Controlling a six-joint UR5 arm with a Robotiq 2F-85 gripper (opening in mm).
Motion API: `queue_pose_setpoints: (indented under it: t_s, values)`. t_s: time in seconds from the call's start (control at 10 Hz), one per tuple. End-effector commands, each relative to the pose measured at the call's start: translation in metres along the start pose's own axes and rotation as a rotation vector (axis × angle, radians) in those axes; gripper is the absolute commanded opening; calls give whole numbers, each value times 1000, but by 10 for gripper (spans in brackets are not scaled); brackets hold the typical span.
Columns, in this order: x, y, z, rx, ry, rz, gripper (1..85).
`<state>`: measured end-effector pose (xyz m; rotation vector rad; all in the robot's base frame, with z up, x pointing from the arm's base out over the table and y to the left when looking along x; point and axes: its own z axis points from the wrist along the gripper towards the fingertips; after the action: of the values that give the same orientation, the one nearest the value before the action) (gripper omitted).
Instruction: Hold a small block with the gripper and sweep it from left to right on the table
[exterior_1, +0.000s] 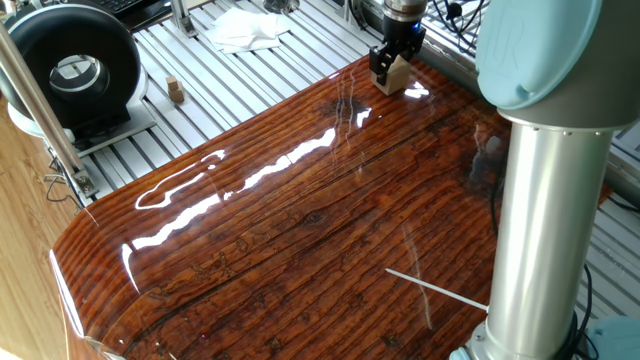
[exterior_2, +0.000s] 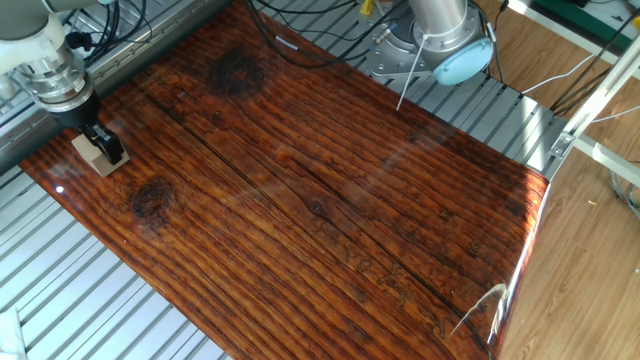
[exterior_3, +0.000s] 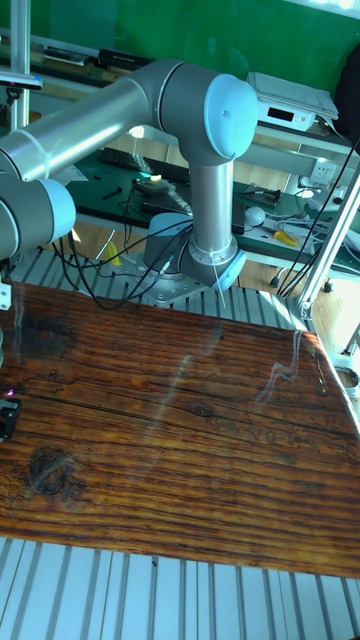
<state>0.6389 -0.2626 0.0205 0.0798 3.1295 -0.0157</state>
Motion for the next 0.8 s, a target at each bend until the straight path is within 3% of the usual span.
queue_pose_setpoints:
  t_s: [0.0,0.7]
  values:
    - [-1,1,1,-12,-7,3,10]
    - [-3,3,6,-18,-13,0,10]
